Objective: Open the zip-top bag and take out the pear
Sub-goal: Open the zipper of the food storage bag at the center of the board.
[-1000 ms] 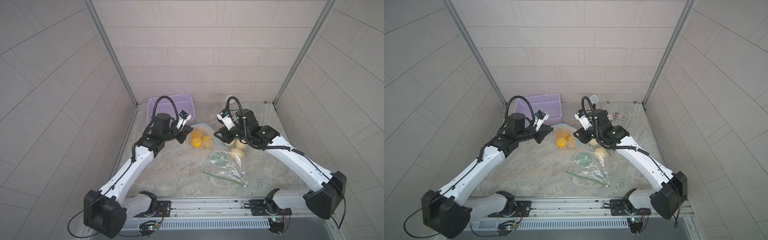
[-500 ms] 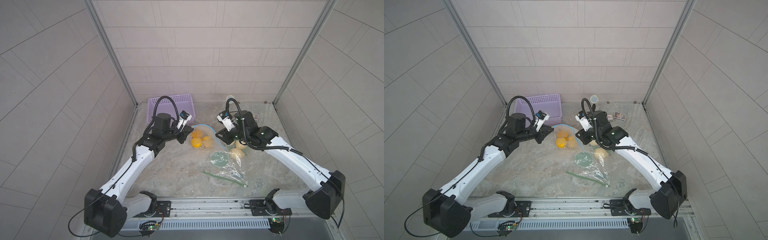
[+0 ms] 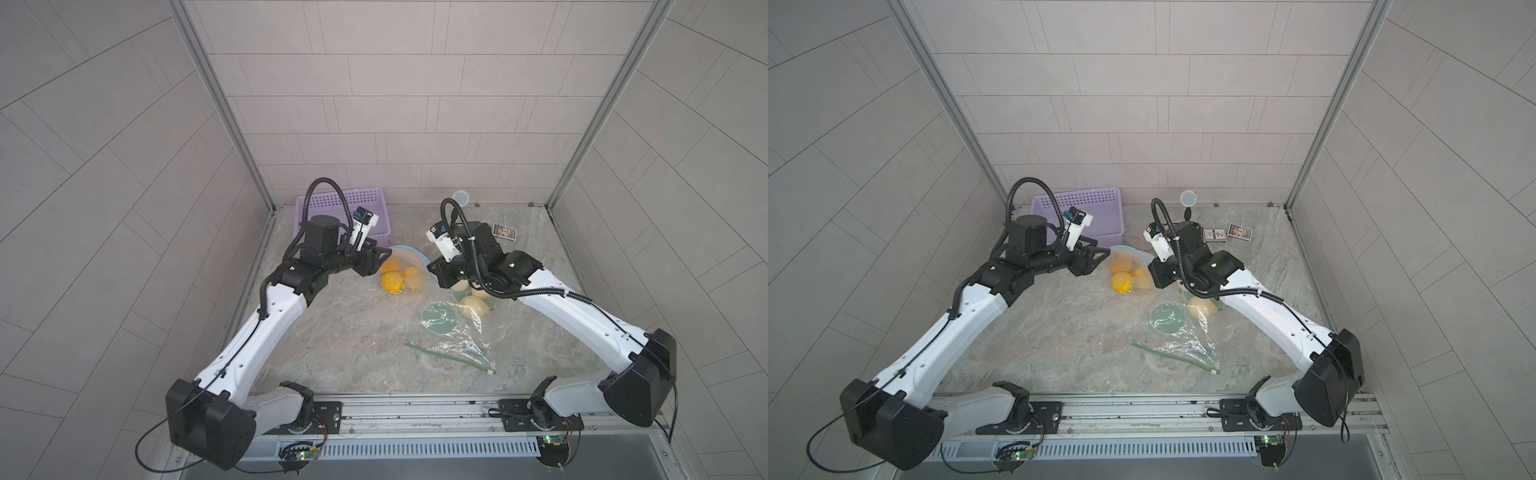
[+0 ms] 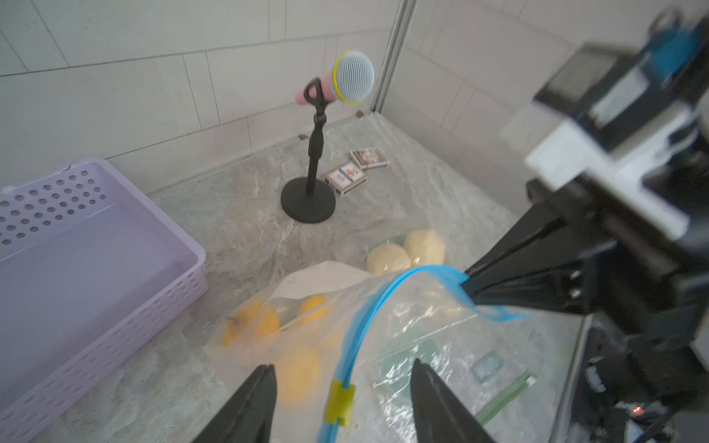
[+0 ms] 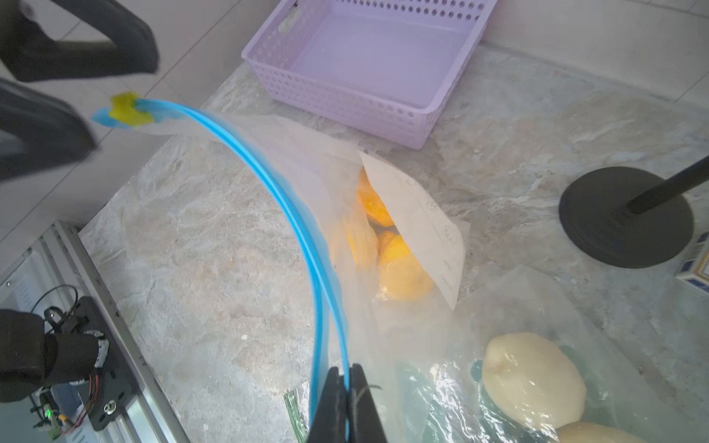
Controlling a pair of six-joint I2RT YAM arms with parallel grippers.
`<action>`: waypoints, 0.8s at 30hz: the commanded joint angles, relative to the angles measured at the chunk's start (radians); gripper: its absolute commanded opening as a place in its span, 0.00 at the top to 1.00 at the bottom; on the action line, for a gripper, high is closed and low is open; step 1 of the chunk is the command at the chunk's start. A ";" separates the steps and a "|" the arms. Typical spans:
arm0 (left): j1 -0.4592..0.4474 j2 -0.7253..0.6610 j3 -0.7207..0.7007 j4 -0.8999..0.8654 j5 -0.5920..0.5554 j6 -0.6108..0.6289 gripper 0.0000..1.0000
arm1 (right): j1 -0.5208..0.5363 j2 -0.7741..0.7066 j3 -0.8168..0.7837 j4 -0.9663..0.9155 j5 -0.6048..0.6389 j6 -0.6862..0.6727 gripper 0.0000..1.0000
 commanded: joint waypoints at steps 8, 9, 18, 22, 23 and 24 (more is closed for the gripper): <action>-0.271 -0.150 -0.257 0.264 -0.073 -0.723 0.23 | 0.068 -0.055 0.011 0.070 0.085 0.059 1.00; -0.282 -0.154 -0.270 0.267 -0.096 -0.735 0.24 | 0.070 -0.056 0.008 0.073 0.088 0.060 1.00; -0.297 -0.119 -0.360 0.393 -0.284 -0.867 0.27 | 0.083 -0.094 -0.036 0.086 0.064 0.079 1.00; -0.298 -0.110 -0.373 0.465 -0.291 -0.902 0.28 | 0.088 -0.102 -0.049 0.082 0.070 0.077 1.00; -0.300 -0.111 -0.374 0.475 -0.292 -0.905 0.28 | 0.088 -0.103 -0.052 0.083 0.069 0.077 1.00; -0.299 -0.108 -0.374 0.485 -0.292 -0.910 0.28 | 0.088 -0.104 -0.053 0.084 0.065 0.078 1.00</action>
